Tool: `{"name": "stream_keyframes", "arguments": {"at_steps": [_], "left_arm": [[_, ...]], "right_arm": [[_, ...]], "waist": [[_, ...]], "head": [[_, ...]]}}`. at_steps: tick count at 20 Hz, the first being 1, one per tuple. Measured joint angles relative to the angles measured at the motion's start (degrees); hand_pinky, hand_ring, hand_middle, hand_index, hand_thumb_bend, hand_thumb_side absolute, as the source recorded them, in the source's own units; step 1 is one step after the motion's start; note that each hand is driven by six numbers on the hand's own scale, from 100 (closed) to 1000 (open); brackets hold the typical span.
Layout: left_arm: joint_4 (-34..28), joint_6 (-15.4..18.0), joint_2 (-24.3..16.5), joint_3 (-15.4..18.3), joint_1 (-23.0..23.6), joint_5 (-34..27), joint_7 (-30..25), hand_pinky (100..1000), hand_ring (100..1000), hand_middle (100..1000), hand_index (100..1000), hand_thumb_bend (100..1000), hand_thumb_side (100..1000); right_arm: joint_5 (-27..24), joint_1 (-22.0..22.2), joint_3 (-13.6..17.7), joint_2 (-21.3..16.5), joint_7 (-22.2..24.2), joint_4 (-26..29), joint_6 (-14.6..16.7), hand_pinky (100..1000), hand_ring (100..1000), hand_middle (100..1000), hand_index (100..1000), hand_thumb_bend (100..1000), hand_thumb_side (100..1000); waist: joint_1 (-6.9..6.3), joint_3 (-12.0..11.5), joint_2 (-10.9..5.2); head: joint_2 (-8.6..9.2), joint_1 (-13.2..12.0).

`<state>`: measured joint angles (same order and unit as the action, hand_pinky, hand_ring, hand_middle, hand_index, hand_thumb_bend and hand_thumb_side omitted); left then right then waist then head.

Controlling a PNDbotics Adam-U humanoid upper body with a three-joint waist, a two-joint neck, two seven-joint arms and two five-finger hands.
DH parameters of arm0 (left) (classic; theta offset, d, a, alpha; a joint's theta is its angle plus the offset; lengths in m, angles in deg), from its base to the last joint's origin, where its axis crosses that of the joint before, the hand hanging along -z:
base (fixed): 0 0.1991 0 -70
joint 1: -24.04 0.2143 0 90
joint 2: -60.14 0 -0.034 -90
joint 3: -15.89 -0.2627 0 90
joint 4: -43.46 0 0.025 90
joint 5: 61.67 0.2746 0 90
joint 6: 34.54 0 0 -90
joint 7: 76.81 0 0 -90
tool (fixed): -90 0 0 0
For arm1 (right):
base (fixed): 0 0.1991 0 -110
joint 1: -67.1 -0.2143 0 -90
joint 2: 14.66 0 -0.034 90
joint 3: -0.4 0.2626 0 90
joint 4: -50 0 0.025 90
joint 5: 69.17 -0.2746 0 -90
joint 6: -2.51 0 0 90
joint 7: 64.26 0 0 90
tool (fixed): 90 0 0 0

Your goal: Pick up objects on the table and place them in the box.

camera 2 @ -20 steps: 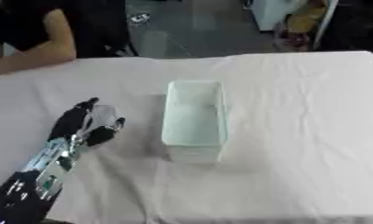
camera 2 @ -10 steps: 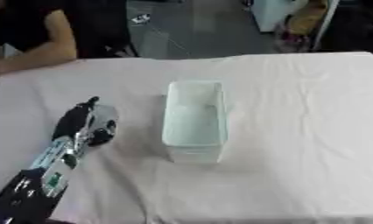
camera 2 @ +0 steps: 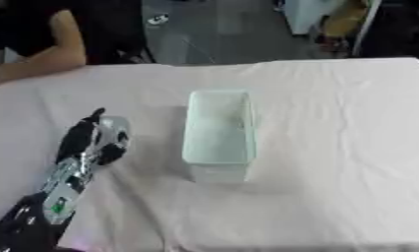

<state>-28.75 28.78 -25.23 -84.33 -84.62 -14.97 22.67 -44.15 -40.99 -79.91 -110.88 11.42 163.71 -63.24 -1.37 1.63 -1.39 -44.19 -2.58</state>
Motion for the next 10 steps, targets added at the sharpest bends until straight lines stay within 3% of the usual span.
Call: {"name": "stream_keyframes", "arguments": {"at_steps": [5,10], "left_arm": [[0.2,0.1,0.0,0.0,0.0,-0.8,1.0,105,195,344,670,100,352],[0.2,0.1,0.1,0.2,0.0,-1.6,1.7,100,181,331,558,100,360]], "right_arm": [[0.0,0.0,0.0,0.0,0.0,0.0,0.0,836,967,980,964,100,659],[0.0,0.0,0.0,0.0,0.0,0.0,0.0,836,967,980,964,100,658]], "waist": [[0.00,0.0,0.00],[0.00,0.0,0.00]], "head": [[0.00,0.0],[0.00,0.0]]}}
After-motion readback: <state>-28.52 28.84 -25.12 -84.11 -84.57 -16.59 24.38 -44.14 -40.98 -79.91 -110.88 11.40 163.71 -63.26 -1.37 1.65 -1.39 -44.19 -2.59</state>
